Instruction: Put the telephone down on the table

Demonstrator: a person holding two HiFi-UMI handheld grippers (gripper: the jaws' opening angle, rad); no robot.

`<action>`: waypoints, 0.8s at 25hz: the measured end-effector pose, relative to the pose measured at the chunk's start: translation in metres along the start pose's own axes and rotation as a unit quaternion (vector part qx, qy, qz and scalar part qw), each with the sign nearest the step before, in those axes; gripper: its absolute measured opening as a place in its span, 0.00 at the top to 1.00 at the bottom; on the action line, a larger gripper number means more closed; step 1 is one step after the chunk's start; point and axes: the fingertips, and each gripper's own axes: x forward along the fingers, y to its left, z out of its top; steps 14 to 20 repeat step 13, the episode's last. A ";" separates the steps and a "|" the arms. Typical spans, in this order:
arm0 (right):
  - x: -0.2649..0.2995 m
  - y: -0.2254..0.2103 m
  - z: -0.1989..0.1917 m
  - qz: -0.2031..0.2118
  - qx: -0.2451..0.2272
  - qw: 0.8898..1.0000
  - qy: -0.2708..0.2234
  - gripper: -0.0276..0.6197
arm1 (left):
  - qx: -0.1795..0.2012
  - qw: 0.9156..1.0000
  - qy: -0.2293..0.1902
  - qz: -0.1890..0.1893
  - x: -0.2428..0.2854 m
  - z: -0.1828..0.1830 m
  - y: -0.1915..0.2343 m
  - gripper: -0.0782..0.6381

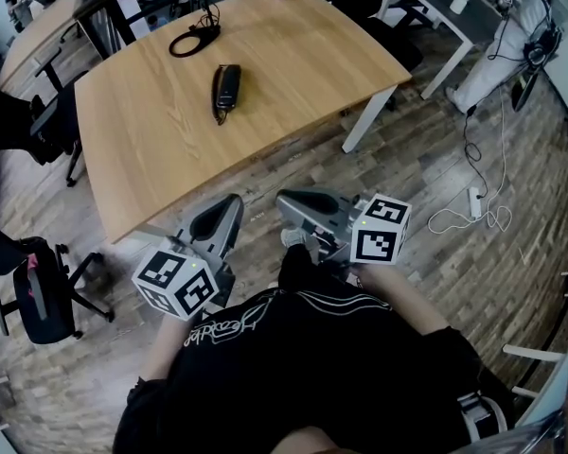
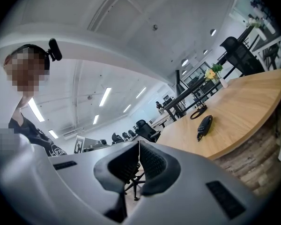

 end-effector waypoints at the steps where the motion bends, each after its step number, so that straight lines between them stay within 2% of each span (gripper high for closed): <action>1: 0.001 0.000 0.002 0.000 0.000 1.000 0.000 0.90 | 0.001 1.000 0.001 0.000 0.001 0.002 0.001 0.88; 20: 0.001 -0.008 0.008 -0.004 0.010 1.000 -0.005 0.90 | -0.009 1.000 0.005 0.012 0.005 0.003 0.010 0.88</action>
